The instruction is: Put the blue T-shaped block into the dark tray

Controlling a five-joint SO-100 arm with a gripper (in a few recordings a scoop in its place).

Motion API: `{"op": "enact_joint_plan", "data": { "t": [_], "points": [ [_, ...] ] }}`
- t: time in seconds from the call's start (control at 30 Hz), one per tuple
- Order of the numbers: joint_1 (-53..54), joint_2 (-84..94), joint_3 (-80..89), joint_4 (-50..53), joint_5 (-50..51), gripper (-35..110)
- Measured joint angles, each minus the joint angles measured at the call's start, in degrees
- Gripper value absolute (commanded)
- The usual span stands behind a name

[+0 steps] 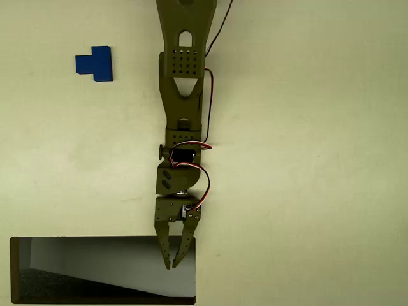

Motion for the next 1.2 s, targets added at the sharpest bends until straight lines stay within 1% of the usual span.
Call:
{"op": "enact_joint_plan", "data": {
  "t": [0.67,0.8,0.93,1.0,1.07,1.2],
  "points": [
    [-0.88,0.00,0.00,0.00,0.44,0],
    [-0.97,0.00,0.26,-1.32,0.44,0],
    [-1.23,-0.18,-0.79,-2.46,2.81,0],
    [-1.76,-0.35,-4.66,-0.09,4.04,0],
    [-2.20,-0.26,-10.72,4.83,5.71,0],
    [-2.02,-0.18,-22.68,18.90,8.79,0]
  ]
}}
